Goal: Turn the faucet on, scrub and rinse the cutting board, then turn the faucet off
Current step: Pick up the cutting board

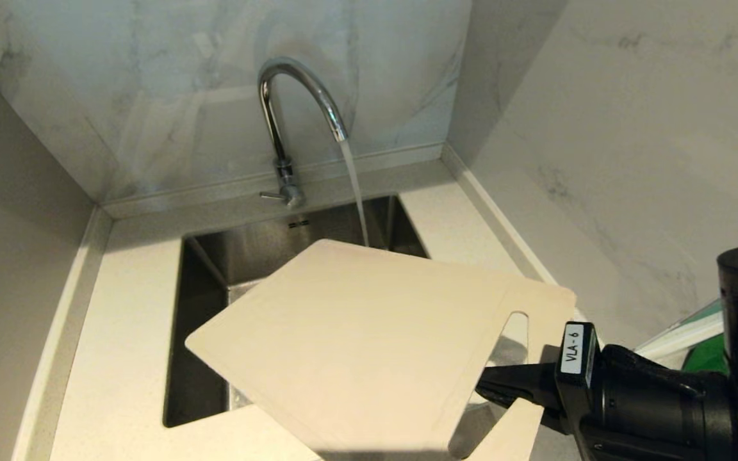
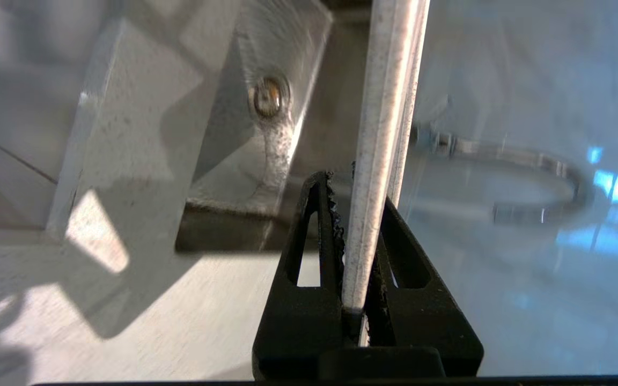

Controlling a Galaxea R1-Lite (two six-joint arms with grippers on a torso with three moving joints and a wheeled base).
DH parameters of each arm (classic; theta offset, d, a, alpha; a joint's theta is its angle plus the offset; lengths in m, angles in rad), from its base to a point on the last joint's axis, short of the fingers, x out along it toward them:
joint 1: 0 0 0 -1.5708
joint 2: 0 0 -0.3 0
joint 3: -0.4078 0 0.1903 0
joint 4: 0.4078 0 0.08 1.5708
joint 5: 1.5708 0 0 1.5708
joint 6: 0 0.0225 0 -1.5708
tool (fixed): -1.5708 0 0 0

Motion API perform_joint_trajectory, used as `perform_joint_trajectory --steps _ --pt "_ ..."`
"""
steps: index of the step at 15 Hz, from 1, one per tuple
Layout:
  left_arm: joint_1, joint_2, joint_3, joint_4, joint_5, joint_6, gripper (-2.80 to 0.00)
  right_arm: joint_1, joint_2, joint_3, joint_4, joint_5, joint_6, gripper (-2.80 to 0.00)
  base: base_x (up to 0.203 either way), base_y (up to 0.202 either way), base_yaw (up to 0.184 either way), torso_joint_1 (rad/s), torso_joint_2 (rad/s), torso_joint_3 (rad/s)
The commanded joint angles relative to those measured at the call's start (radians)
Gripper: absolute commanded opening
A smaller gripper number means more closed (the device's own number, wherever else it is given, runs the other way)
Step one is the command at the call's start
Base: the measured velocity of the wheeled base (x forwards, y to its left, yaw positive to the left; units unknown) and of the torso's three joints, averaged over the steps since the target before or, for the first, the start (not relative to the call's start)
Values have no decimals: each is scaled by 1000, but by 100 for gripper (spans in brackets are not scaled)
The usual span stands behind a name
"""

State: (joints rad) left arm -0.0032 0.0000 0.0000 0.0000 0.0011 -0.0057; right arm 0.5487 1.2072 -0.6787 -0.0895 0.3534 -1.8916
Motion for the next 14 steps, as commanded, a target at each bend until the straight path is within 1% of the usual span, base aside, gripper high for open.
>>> perform_joint_trajectory --steps 1,2,4,5,6,8,10,12,14 --pt "0 0 2 0 0 0 -280 -2 62 -49 56 19 -98 -280 0 0 0 0 0 0" --pt "0 0 2 0 0 0 -280 -3 78 -75 85 20 -147 -280 0 0 0 0 0 0" --pt "0 0 2 0 0 0 -280 -11 138 -165 182 22 -288 -280 0 0 0 0 0 0" --pt "0 0 2 0 0 0 -280 -21 165 -206 228 21 -338 -280 0 0 0 0 0 0" --pt "0 0 2 0 0 0 -280 -52 204 -255 279 21 -404 -280 0 0 0 0 0 0" --pt "0 0 2 0 0 0 -280 -106 261 -318 326 21 -493 -280 0 0 0 0 0 0" --pt "0 0 2 0 0 0 -280 -131 312 -370 341 14 -550 -280 0 0 0 0 0 0" --pt "0 0 2 0 0 0 -280 -144 353 -420 344 6 -584 -280 0 0 0 0 0 0" --pt "0 0 2 0 0 0 -280 -147 377 -442 342 -6 -595 -280 0 0 0 0 0 0"
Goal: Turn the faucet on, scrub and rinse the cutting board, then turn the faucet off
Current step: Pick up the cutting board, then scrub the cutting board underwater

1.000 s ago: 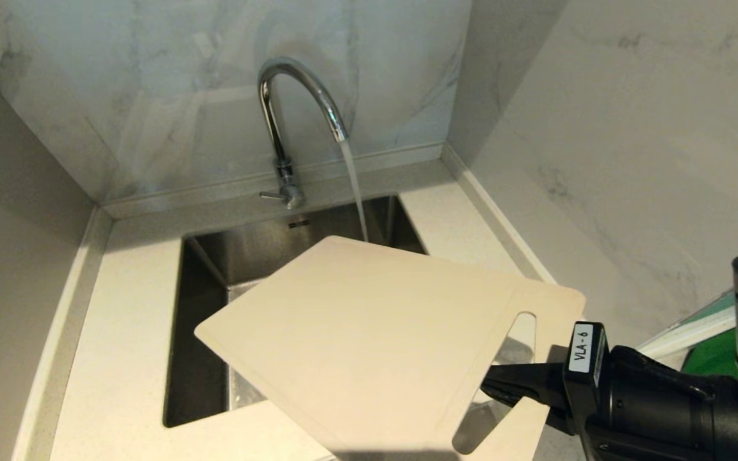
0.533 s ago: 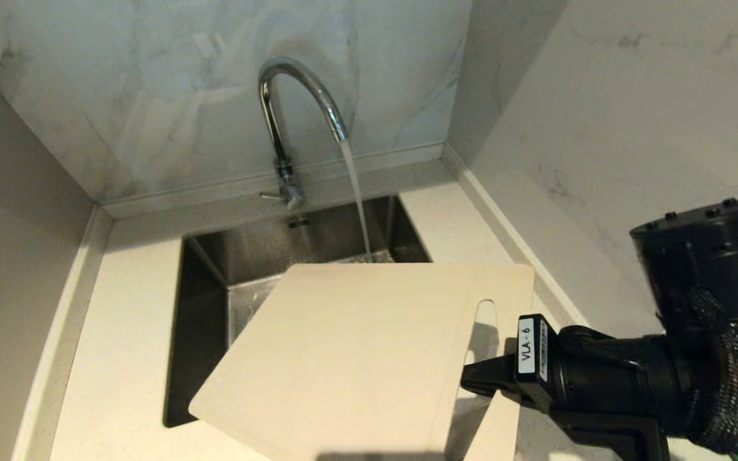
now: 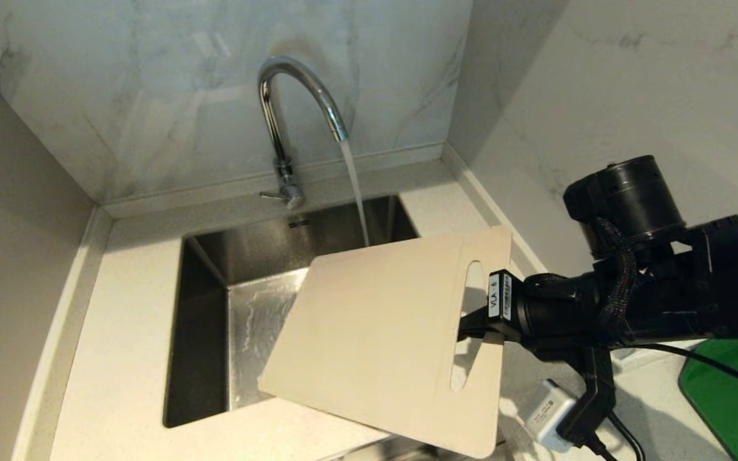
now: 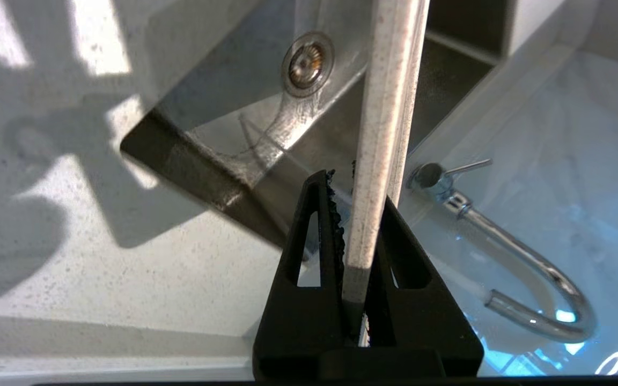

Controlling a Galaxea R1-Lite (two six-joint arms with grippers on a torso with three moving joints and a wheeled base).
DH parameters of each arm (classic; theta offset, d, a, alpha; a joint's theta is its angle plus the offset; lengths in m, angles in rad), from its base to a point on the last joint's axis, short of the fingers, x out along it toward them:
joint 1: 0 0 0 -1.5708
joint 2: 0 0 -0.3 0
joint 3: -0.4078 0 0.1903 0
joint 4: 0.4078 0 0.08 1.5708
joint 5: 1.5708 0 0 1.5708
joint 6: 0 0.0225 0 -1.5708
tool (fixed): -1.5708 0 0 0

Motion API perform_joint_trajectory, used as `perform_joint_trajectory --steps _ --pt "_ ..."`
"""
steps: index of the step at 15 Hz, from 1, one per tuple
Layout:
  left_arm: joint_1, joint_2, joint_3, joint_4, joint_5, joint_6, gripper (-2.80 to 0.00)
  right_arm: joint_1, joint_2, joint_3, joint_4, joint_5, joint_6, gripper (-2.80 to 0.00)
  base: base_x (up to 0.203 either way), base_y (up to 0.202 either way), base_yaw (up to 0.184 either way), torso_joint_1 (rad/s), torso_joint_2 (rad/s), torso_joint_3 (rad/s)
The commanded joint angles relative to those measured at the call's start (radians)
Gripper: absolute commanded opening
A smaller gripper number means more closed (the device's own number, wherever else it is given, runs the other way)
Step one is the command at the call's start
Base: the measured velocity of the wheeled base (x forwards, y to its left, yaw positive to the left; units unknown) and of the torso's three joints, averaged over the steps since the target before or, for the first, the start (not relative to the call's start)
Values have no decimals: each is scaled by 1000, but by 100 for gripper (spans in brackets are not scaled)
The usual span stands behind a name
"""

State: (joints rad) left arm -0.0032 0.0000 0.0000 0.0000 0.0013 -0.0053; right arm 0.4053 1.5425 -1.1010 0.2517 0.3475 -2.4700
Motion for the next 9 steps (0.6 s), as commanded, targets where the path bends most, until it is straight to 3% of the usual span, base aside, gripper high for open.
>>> perform_joint_trajectory --steps 1,9 --pt "0 0 2 0 0 -1 -280 -4 52 -31 -3 -1 -20 -280 0 0 0 0 0 0" --pt "0 0 2 0 0 -1 -280 -57 112 -161 -6 0 -61 -280 0 0 0 0 0 0"
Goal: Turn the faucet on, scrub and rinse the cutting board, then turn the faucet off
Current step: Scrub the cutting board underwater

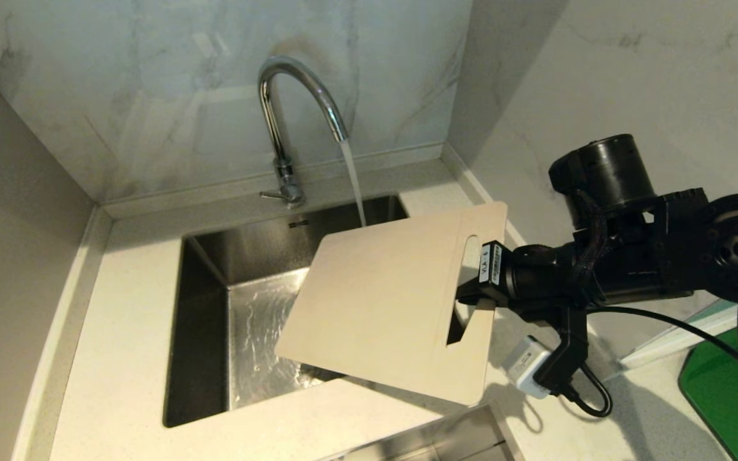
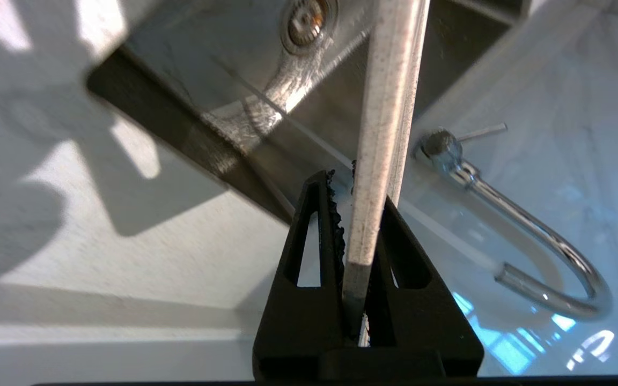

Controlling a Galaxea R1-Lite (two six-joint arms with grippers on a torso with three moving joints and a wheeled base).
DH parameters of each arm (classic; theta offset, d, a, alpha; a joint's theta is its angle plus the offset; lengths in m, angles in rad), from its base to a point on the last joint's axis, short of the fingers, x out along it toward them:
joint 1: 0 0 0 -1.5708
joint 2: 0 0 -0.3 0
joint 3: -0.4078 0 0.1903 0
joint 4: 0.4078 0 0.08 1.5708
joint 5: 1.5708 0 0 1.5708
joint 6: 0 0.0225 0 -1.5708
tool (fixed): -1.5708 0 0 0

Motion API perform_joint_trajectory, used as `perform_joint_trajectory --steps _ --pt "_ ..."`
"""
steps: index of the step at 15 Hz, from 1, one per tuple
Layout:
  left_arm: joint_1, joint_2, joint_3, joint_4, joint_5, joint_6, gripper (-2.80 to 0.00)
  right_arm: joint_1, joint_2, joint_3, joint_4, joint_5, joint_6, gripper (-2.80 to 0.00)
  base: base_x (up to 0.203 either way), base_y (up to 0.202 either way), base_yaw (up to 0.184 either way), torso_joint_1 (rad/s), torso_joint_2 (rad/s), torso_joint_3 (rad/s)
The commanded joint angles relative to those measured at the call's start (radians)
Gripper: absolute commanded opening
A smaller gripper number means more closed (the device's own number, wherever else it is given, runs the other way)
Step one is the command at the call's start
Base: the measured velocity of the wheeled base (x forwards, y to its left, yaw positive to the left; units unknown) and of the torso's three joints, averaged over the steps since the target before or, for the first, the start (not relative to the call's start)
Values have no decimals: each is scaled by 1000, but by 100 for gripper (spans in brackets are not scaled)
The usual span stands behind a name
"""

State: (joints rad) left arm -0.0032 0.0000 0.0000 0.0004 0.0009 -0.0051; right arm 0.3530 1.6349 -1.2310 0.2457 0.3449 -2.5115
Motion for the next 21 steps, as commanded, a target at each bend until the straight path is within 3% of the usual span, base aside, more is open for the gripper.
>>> perform_joint_trajectory --steps 1,6,10,14,21 --pt "0 1 2 0 1 -1 -280 -8 29 -58 1 4 -23 -280 0 0 0 0 0 0" --pt "0 0 2 0 1 -1 -280 -20 88 -95 0 44 -43 -280 0 0 0 0 0 0" --pt "0 0 2 0 1 -1 -280 -20 146 -152 0 122 -96 -280 0 0 0 0 0 0" --pt "0 0 2 0 1 -1 -280 -20 177 -171 0 132 -105 -280 0 0 0 0 0 0" --pt "0 0 2 0 1 -1 -280 -13 256 -206 -2 167 -232 -280 0 0 0 0 0 0"
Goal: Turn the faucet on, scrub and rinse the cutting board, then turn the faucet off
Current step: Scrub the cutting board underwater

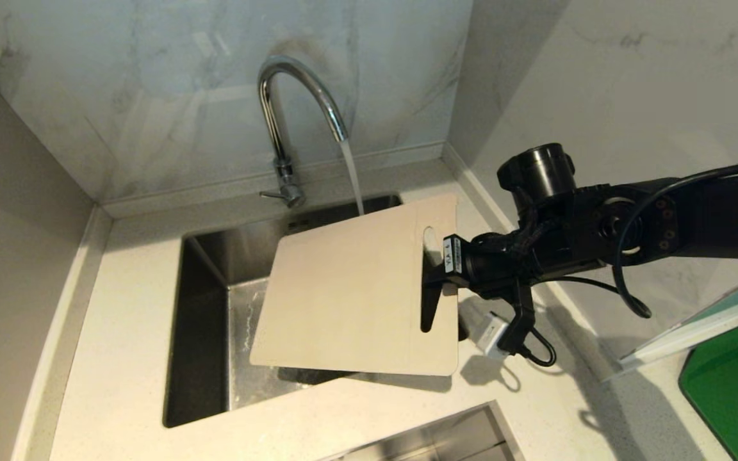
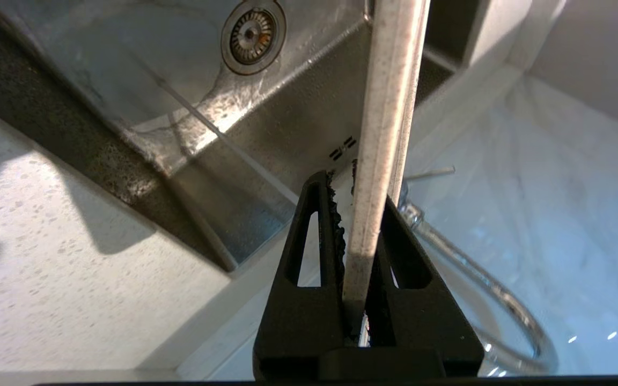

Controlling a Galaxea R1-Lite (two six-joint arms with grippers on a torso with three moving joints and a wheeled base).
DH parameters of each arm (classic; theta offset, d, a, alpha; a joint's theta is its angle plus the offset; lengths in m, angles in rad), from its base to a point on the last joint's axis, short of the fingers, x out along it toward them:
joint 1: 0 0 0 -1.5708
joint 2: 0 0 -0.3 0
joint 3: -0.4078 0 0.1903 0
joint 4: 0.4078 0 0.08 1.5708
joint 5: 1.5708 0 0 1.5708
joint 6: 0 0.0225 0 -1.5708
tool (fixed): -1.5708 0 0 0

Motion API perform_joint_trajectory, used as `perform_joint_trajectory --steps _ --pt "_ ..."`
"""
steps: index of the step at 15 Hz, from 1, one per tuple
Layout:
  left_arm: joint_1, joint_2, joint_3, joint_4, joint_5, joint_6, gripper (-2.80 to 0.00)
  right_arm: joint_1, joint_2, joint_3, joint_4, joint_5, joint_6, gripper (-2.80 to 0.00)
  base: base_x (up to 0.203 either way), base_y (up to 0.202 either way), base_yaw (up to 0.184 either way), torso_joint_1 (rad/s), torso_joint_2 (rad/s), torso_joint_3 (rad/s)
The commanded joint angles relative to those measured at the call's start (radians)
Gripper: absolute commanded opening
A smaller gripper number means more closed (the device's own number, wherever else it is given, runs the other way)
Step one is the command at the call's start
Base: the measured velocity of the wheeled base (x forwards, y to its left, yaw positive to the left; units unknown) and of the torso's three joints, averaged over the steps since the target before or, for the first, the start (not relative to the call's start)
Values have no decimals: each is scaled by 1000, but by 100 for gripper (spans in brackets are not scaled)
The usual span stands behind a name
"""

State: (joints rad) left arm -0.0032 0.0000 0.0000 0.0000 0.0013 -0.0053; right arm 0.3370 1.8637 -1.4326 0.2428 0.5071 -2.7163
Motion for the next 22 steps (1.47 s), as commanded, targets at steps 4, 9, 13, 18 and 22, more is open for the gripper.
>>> perform_joint_trajectory --steps 4,9,13,18,22 --pt "0 0 2 0 0 -1 -280 3 75 -14 -114 9 -33 -280 0 0 0 0 0 0" --pt "0 0 2 0 0 -1 -280 2 126 -55 -129 41 -34 -280 0 0 0 0 0 0" --pt "0 0 2 0 0 -1 -280 0 144 -60 -129 41 -33 -280 0 0 0 0 0 0" --pt "0 0 2 0 0 -1 -280 -14 177 -96 -129 39 -34 -280 0 0 0 0 0 0" --pt "0 0 2 0 0 -1 -280 -31 204 -130 -129 41 -34 -280 0 0 0 0 0 0"
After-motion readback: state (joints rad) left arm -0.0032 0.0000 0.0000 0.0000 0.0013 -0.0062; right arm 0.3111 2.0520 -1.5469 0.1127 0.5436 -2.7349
